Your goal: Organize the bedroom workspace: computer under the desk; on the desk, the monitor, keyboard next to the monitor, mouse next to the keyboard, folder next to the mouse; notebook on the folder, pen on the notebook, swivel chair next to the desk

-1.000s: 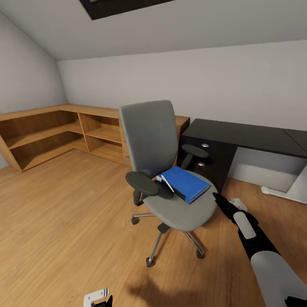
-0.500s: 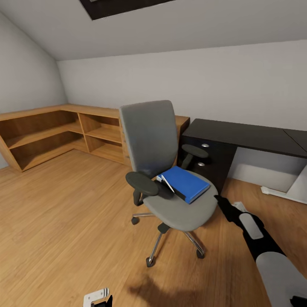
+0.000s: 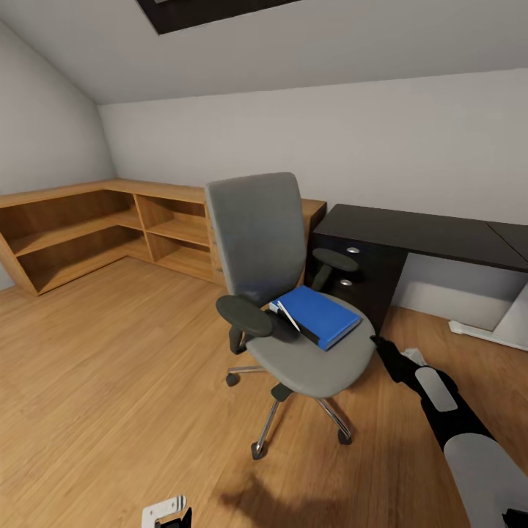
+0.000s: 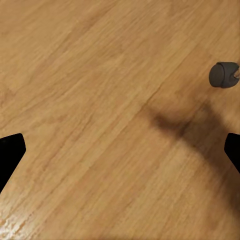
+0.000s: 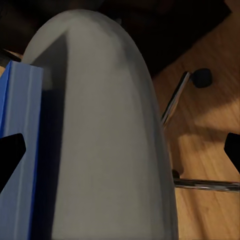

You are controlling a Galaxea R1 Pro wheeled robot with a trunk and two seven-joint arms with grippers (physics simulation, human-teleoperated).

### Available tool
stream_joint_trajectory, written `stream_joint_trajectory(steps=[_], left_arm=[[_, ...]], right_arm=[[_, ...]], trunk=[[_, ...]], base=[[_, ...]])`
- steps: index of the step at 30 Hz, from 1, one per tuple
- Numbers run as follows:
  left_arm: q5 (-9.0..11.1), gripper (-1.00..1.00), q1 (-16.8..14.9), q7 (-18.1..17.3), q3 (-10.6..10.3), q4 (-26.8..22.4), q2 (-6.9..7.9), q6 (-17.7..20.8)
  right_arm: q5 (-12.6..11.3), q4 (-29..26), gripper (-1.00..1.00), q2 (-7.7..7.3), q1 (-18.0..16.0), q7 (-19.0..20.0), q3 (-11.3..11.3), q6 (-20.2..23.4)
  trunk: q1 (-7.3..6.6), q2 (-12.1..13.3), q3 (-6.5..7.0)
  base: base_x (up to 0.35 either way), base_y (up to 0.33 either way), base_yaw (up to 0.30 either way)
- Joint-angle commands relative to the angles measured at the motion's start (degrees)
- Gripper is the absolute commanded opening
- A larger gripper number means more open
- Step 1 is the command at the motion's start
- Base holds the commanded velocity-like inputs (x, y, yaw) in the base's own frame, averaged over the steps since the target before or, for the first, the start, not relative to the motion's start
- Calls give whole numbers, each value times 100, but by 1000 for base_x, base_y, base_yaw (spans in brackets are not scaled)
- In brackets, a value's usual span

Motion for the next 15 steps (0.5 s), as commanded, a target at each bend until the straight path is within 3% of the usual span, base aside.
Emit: stream_joint_trajectory(steps=[1,8,15], left_arm=[[56,100,1,11,5,-16,-3,33],[56,100,1,11,9,-17,-3,33],[57,100,1,9,10,-19,-3,33]], right_arm=[[-62,17,100,1,-1,-44,-7,25],[-127,74,100,8,-1,-42,-7,25],[-420,88,100,18,-1,-46,-7,22]], trunk=[[-1,-2,-5],[-1,-2,-5],[-1,-2,-5]], base=[[0,0,0],[0,0,0],[0,0,0]])
